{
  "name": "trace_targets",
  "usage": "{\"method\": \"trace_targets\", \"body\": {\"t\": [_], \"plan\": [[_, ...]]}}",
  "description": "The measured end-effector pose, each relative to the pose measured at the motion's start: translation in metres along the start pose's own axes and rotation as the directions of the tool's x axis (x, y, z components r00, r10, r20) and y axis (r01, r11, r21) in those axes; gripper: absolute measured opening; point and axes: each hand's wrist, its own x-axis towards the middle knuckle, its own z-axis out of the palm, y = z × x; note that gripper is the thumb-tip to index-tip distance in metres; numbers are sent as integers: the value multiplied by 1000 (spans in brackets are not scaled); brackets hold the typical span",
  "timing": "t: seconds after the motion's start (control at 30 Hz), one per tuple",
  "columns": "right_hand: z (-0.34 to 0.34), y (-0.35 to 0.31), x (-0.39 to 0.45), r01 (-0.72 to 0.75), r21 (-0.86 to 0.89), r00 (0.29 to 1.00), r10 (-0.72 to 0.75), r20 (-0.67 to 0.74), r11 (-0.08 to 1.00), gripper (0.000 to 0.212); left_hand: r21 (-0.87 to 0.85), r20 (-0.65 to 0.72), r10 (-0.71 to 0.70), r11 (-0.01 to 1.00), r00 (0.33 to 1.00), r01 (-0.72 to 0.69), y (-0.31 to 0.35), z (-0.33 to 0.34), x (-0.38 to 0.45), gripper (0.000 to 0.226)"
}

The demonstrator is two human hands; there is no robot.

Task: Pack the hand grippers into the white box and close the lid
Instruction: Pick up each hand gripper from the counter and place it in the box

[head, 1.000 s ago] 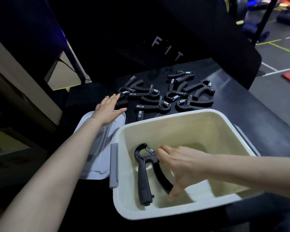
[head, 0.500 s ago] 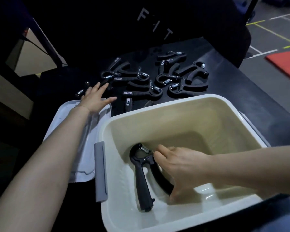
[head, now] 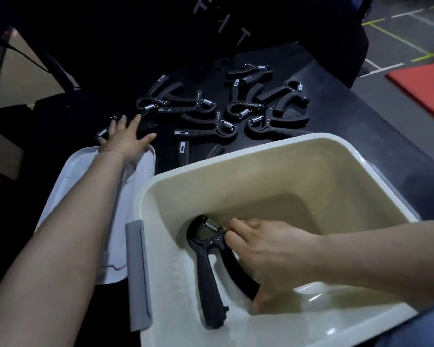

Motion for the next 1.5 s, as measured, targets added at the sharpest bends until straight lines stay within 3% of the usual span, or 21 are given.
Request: {"method": "trace_targets", "body": {"t": [0.17, 0.43, 0.57, 0.87, 1.0, 1.13, 1.23, 1.3, 1.37, 1.43, 1.5], "plan": [[1, 2, 0, 16, -21, 1000, -16, -2, 1000, 95, -11, 2, 19, 1000, 1000, -19, -6, -4, 19, 76], [2, 3, 1, 42, -81, 999, -43, -5, 996, 97, -40, -145, 65, 997, 987, -71, -2, -5, 13, 74], [1, 4, 3, 82, -75, 997, -81, 14, 994, 94, -16, -215, 165, 985, 963, -172, 2, -9, 4, 73], [-9, 3, 3, 155, -129, 986, -144, 87, 980, 94, 186, -367, 505, 863, 781, -470, 47, -82, -51, 71], [-20, 2, -3, 145, -164, 982, -121, 148, 976, 76, 307, -420, 600, 800, 680, -516, 70, -128, -93, 72], [-50, 3, -4, 107, -28, 992, -105, 63, 994, 80, 425, -428, 693, 721, 580, -547, 87, -165, -133, 76], [-98, 4, -16, 95, 241, 985, -57, -160, 966, 56, 508, -420, 758, 652, 500, -562, 99, -186, -162, 78], [-127, 6, -23, 166, 431, 909, 32, -416, 887, 41, 565, -415, 788, 615, 454, -551, 108, -194, -180, 80], [-149, 10, -29, 309, 617, 759, 203, -618, 724, 34, 615, -404, 816, 576, 412, -538, 115, -198, -195, 80], [-168, 15, -32, 412, 690, 652, 337, -680, 595, 38, 641, -388, 842, 538, 374, -547, 122, -199, -209, 80], [-183, 18, -36, 433, 737, 652, 385, -653, 519, 42, 673, -356, 873, 488, 335, -556, 127, -199, -222, 81]]}}
